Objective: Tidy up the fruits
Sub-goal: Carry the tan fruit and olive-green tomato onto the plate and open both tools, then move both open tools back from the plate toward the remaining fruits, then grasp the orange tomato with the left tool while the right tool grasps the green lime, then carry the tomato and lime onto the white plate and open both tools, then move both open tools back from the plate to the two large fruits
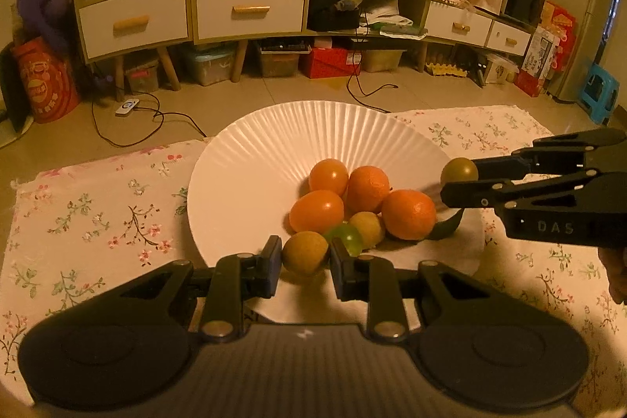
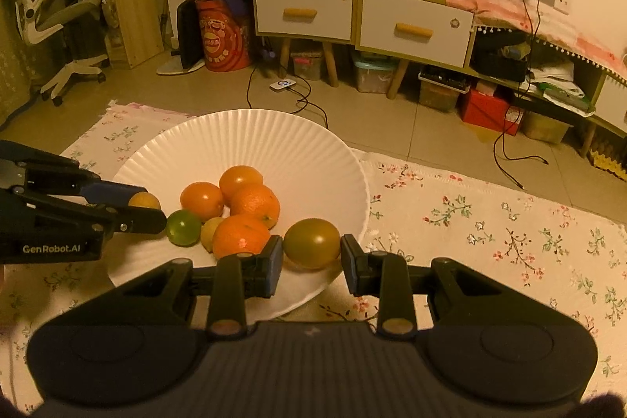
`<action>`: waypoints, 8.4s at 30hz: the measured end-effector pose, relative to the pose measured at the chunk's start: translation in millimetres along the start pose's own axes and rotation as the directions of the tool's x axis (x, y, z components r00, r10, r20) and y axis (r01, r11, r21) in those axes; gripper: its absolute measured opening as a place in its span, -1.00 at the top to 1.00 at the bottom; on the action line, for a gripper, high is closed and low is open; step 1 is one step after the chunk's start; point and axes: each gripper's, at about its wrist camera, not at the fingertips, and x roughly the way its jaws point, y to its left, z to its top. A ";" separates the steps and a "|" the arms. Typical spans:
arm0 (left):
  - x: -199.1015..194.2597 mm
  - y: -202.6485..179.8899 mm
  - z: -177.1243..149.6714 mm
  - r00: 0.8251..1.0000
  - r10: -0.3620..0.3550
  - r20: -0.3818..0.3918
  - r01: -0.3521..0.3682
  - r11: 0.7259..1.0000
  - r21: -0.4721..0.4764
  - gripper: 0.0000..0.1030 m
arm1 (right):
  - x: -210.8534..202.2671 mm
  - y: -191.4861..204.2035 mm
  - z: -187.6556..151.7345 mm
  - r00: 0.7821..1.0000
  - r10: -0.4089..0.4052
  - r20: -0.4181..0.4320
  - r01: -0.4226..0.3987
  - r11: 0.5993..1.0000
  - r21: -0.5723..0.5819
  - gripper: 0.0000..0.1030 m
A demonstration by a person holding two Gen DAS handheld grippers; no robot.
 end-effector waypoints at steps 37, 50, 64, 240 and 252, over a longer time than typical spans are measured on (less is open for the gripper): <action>-44.4 -12.4 -23.3 1.000 0.015 -0.003 -0.015 1.000 -0.014 -0.67 | -52.7 22.3 -7.8 0.999 0.019 0.031 -0.019 1.000 -0.006 -0.01; -79.8 -34.1 -54.4 1.000 0.021 -0.011 -0.021 0.999 0.041 -0.91 | -85.5 41.7 -30.9 0.999 0.034 0.021 -0.034 0.999 -0.021 -0.33; -108.7 -56.2 -94.4 0.999 -0.026 -0.022 0.027 0.996 0.086 -0.97 | -107.7 45.3 -62.2 1.000 0.020 0.023 -0.020 1.000 0.019 -0.50; -6.8 -41.4 -10.3 0.997 -0.076 -0.013 0.076 0.997 -0.003 0.11 | 0.8 -8.4 2.7 0.998 0.049 0.037 -0.052 0.995 0.087 0.43; -26.0 -45.8 -12.7 0.998 -0.064 -0.008 0.064 0.998 0.010 -0.41 | -22.4 -8.1 4.0 0.999 0.019 0.050 -0.024 0.995 0.100 0.02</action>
